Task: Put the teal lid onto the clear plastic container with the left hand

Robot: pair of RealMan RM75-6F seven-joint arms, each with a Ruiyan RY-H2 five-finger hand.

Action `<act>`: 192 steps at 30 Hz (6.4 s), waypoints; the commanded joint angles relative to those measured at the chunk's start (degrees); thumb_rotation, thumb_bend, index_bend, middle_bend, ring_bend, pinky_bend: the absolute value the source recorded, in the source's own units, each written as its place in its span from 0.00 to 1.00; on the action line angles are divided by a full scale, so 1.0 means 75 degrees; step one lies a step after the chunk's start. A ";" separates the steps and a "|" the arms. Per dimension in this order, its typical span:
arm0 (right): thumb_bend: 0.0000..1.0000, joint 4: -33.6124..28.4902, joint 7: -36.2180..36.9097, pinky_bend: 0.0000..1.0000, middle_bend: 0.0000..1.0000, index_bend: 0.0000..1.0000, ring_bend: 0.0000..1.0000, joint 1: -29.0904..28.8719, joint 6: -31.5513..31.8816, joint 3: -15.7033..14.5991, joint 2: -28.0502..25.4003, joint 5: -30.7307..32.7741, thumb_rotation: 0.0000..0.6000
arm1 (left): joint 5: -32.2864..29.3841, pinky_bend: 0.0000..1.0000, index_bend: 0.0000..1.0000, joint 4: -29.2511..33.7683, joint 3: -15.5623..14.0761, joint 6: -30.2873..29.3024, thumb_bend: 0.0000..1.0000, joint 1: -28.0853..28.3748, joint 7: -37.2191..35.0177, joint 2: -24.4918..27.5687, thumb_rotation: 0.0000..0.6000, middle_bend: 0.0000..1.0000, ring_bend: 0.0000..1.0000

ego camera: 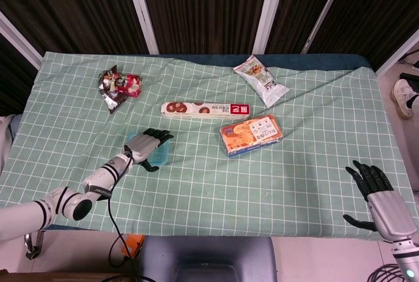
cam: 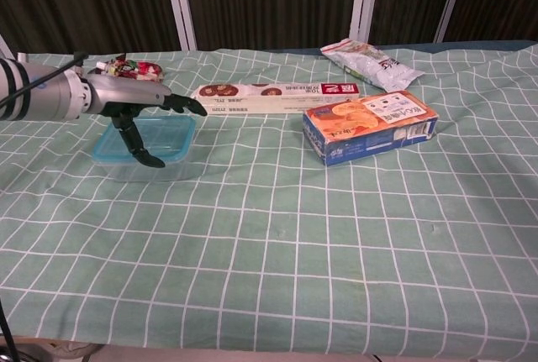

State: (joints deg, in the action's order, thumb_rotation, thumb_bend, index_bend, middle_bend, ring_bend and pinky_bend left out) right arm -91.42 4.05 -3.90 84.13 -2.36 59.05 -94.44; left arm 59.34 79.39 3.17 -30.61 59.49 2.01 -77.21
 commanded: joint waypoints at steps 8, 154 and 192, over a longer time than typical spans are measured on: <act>0.19 0.0021 0.0011 0.00 0.01 0.00 0.00 0.0041 0.0093 -0.0086 -0.0002 -0.0177 1.00 | 0.1217 0.00 0.00 0.1903 -0.0307 -0.2218 0.22 -0.1163 0.0730 0.0986 1.00 0.10 0.00; 0.19 0.0102 0.0209 0.00 0.03 0.00 0.00 0.0127 0.0261 -0.0122 -0.0064 -0.0271 1.00 | 0.0857 0.00 0.00 -0.0433 0.0236 -0.1467 0.56 -0.2088 0.0408 -0.0245 1.00 0.26 0.00; 0.19 0.0010 -0.0388 0.00 0.04 0.00 0.00 0.0094 0.0029 -0.0081 0.0121 -0.0093 1.00 | 0.4762 0.00 0.00 0.1411 -0.1899 -0.7695 0.42 -0.6125 0.0260 0.1157 1.00 0.00 0.00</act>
State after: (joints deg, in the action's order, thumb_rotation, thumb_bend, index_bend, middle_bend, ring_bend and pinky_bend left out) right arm -91.09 2.04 -3.05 84.84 -3.08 59.54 -95.52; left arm 90.95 90.24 -5.49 -81.42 21.29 3.00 -68.72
